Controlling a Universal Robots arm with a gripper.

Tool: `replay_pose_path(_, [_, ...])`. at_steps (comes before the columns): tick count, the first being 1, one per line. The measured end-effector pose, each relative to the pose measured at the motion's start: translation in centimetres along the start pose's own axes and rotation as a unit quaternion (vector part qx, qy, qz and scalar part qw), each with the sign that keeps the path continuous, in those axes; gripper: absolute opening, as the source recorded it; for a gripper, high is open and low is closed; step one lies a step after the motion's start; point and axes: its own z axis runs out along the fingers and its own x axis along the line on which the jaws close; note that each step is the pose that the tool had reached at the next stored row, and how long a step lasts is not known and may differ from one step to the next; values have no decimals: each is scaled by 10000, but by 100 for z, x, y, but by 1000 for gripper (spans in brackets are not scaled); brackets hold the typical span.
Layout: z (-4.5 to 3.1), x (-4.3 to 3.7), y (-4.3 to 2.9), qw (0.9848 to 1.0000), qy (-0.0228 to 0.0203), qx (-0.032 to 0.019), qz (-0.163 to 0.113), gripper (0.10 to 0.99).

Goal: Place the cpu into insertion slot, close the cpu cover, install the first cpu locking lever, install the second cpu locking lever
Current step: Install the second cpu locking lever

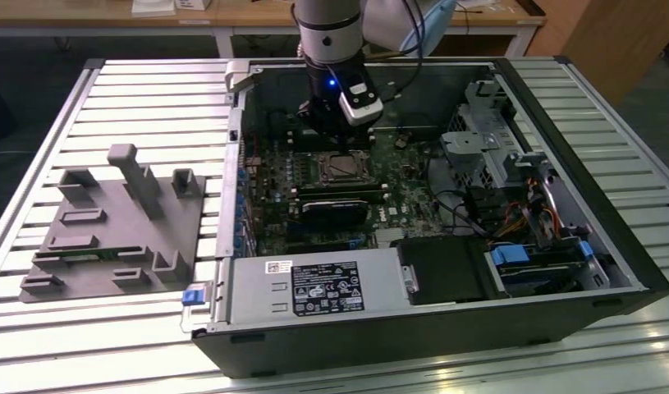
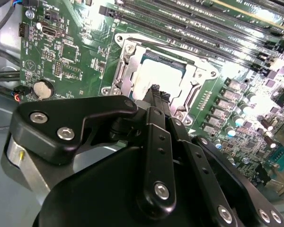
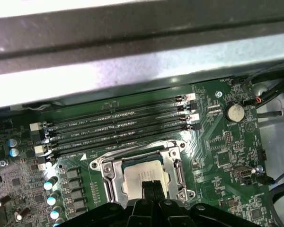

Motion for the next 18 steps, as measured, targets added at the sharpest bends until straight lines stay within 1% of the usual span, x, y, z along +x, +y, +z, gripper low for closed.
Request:
replay_pose_path(3, [1, -9, -40, 10000, 0, 0, 1, 106])
replay_pose_path(4, [4, -27, -114, 10000, 0, 0, 1, 106])
replay_pose_path(10, [8, -55, -228, 10000, 0, 1, 4, 106])
replay_pose_path(14, [11, -78, -285, 10000, 2, 1, 5, 106])
replay_pose_path(18, [18, -119, -299, 10000, 10, 2, 5, 106])
